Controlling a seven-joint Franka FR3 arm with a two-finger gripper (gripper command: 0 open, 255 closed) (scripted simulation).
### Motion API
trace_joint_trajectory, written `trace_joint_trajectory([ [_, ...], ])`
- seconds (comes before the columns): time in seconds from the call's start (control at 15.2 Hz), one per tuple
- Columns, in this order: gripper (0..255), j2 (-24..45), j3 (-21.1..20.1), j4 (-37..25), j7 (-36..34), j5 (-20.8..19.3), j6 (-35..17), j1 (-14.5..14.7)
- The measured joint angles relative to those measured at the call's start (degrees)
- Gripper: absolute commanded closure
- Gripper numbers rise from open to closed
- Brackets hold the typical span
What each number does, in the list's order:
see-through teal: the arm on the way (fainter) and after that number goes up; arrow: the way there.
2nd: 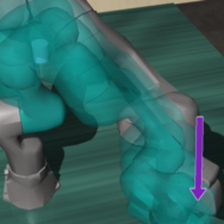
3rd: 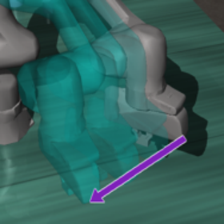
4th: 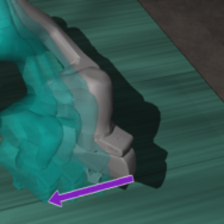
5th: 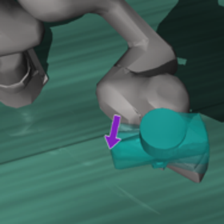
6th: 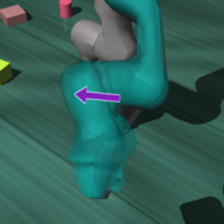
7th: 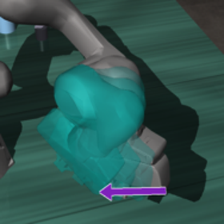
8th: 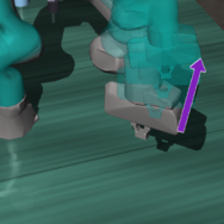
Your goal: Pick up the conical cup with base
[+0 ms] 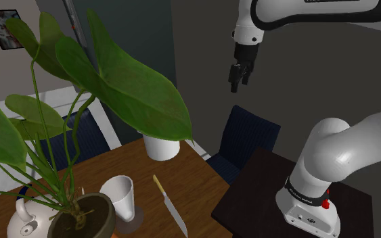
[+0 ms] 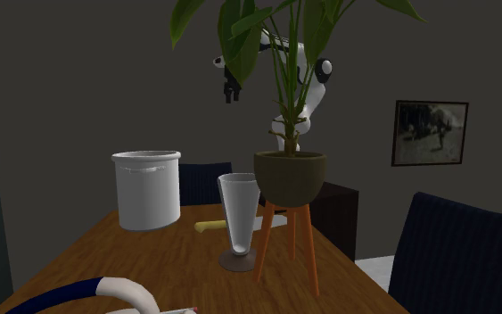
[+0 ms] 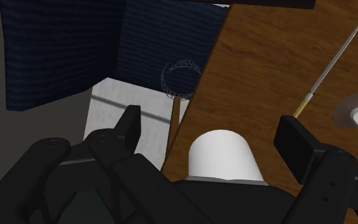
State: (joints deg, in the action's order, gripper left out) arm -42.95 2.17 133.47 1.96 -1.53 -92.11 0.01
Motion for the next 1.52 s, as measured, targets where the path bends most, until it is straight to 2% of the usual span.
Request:
trace_joint_trajectory([
  [0.2, 0, 1.2, -1.0, 0.3, -1.2, 1.0, -1.5, 0.6],
  [0.73, 0, 7.3, -7.1, 3.6, -7.5, 6.2, -11.4, 3.9],
  [1.12, 0, 15.2, -12.4, 3.1, -12.8, 9.5, -19.6, 6.5],
  [1.52, 0, 24.8, -16.9, -0.1, -17.5, 10.7, -27.0, 8.3],
])
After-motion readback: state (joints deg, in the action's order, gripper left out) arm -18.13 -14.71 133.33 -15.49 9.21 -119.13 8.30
